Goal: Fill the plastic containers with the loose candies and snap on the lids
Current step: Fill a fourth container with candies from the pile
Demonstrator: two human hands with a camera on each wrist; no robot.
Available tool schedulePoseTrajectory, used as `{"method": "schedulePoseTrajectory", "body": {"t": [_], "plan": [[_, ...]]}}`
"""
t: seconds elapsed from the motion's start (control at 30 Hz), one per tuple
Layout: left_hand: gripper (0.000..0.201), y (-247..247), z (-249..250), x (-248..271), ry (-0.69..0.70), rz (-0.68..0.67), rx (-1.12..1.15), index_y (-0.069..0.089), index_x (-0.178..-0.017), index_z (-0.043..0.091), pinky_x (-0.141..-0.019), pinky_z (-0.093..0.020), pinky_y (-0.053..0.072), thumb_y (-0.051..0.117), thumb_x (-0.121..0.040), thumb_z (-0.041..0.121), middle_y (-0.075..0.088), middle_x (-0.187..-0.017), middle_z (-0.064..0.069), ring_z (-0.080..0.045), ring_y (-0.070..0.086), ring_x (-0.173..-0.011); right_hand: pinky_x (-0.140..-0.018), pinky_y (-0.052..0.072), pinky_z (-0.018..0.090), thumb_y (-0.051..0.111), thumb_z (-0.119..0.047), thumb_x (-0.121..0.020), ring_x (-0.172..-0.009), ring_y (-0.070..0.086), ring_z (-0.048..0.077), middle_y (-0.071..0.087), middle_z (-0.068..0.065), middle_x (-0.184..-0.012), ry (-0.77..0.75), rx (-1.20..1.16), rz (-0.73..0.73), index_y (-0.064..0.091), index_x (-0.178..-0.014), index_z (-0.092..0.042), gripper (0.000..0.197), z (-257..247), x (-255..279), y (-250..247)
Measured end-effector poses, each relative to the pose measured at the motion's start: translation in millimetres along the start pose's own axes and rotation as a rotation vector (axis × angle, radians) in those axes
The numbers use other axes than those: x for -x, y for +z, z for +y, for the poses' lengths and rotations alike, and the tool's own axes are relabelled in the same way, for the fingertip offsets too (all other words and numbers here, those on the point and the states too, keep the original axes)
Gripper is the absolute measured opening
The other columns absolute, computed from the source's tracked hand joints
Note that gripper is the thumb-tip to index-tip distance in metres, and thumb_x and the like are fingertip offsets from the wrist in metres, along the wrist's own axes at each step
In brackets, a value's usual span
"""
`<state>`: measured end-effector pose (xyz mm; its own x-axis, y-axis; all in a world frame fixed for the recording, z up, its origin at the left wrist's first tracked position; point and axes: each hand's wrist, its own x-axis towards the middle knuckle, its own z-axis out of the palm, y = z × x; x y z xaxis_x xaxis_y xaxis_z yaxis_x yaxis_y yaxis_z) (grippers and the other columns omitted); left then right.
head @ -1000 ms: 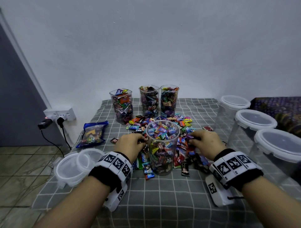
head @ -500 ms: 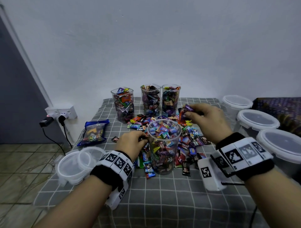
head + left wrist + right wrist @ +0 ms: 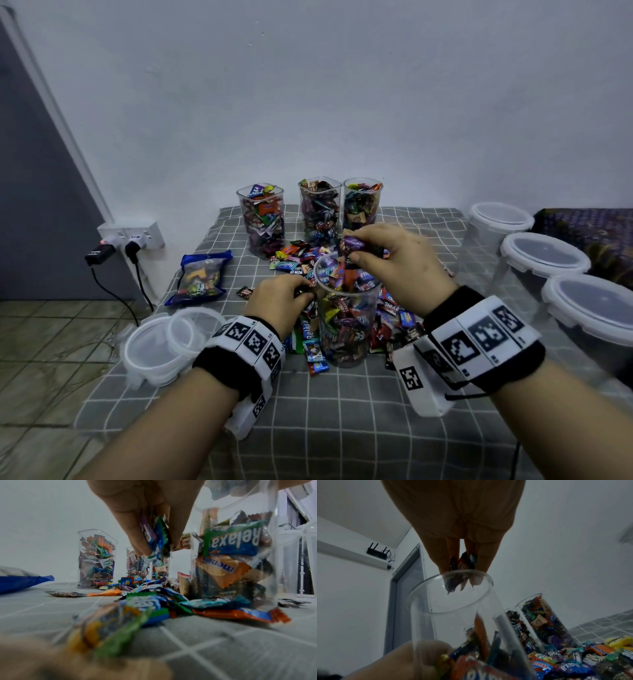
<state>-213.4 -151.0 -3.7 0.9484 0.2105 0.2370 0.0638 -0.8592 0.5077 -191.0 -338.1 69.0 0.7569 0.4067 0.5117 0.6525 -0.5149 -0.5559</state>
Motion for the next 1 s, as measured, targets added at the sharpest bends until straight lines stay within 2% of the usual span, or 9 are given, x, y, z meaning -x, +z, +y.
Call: {"method": "schedulePoseTrajectory", "body": {"t": [0.13, 0.33, 0.43, 0.5, 0.6, 0.7, 0.83, 0.9, 1.0], "plan": [[0.020, -0.2, 1.1, 0.6, -0.002, 0.004, 0.012, 0.069, -0.106, 0.025, -0.076, -0.025, 0.044, 0.064, -0.087, 0.029, 0.069, -0.102, 0.002, -0.016, 0.060, -0.094, -0.088, 0.032, 0.012, 0.066, -0.019, -0.085, -0.108, 0.053, 0.011, 0.062, -0.001, -0.117, 0.007, 0.035, -0.062, 0.065, -0.119, -0.018, 0.034, -3.3, 2.2, 5.1], [0.019, -1.0, -0.1, 1.1, -0.003, 0.001, 0.034, 0.070, -0.104, 0.024, -0.080, -0.029, 0.048, 0.064, -0.087, 0.027, 0.069, -0.102, 0.002, -0.017, 0.061, -0.095, -0.085, 0.042, 0.021, 0.067, -0.018, -0.084, -0.098, 0.054, 0.007, 0.061, -0.002, -0.113, 0.032, -0.040, -0.030, 0.066, -0.114, -0.017, 0.030, -3.7, 5.5, 5.2], [0.018, -4.1, -1.0, 1.1, -0.014, 0.003, 0.060, 0.070, -0.103, 0.022, -0.083, -0.035, 0.050, 0.063, -0.088, 0.025, 0.069, -0.102, 0.001, -0.018, 0.062, -0.096, -0.093, 0.044, 0.029, 0.066, -0.018, -0.086, -0.102, 0.052, 0.006, 0.057, -0.005, -0.111, 0.049, -0.105, 0.028, 0.064, -0.116, -0.014, 0.031, -2.7, 10.8, 4.1], [0.016, -8.5, -3.2, 0.9, -0.027, 0.022, 0.070, 0.070, -0.101, 0.021, -0.082, -0.037, 0.051, 0.063, -0.088, 0.023, 0.070, -0.098, 0.000, -0.019, 0.063, -0.094, -0.100, 0.040, 0.029, 0.068, -0.024, -0.085, -0.110, 0.047, 0.004, 0.053, -0.007, -0.119, 0.079, -0.126, 0.015, 0.057, -0.126, -0.016, 0.043, -0.5, 14.5, 1.8], [0.014, -18.4, -7.5, 0.2, -0.037, 0.076, 0.156, 0.071, -0.099, 0.018, -0.079, -0.036, 0.052, 0.064, -0.088, 0.020, 0.071, -0.091, -0.002, -0.019, 0.065, -0.086, -0.108, 0.031, 0.028, 0.077, -0.038, -0.074, -0.126, 0.036, 0.004, 0.039, -0.010, -0.136, 0.228, -0.206, -0.158, 0.033, -0.143, -0.019, 0.085, 10.7, 19.3, 2.7], [0.012, -30.9, -5.9, -1.0, -0.037, 0.127, 0.219, 0.071, -0.097, 0.017, -0.070, -0.026, 0.047, 0.064, -0.088, 0.018, 0.068, -0.084, 0.000, -0.015, 0.061, -0.076, -0.108, 0.036, 0.029, 0.082, -0.051, -0.055, -0.126, 0.044, 0.007, 0.041, -0.007, -0.139, 0.320, -0.337, -0.282, 0.021, -0.146, -0.020, 0.114, 22.3, 22.8, 9.6], [0.010, -46.1, 5.0, -7.4, 0.005, 0.185, 0.295, 0.071, -0.093, 0.021, -0.079, -0.030, 0.052, 0.066, -0.086, 0.017, 0.070, -0.085, 0.002, -0.014, 0.065, -0.082, -0.083, 0.041, 0.003, 0.081, -0.015, -0.069, -0.097, 0.055, -0.015, 0.054, -0.015, -0.115, 0.322, -0.484, -0.304, 0.030, -0.127, -0.027, 0.079, 29.0, 28.2, 18.1], [0.010, -53.6, 13.7, -10.4, 0.033, 0.198, 0.332, 0.069, -0.089, 0.025, -0.075, -0.024, 0.051, 0.066, -0.086, 0.016, 0.067, -0.082, 0.007, -0.009, 0.063, -0.079, -0.087, 0.045, 0.009, 0.082, -0.021, -0.065, -0.100, 0.056, -0.014, 0.058, -0.013, -0.117, 0.316, -0.495, -0.295, 0.039, -0.124, -0.028, 0.073, 31.6, 30.8, 20.7], [0.011, -63.2, 29.6, -11.8, 0.098, 0.197, 0.352, 0.068, -0.090, 0.028, -0.070, -0.014, 0.047, 0.067, -0.085, 0.017, 0.063, -0.078, 0.017, 0.000, 0.060, -0.076, -0.099, 0.046, 0.030, 0.081, -0.036, -0.058, -0.110, 0.056, 0.000, 0.059, -0.012, -0.119, 0.322, -0.478, -0.282, 0.044, -0.126, -0.027, 0.078, 36.3, 32.0, 23.2]]}}
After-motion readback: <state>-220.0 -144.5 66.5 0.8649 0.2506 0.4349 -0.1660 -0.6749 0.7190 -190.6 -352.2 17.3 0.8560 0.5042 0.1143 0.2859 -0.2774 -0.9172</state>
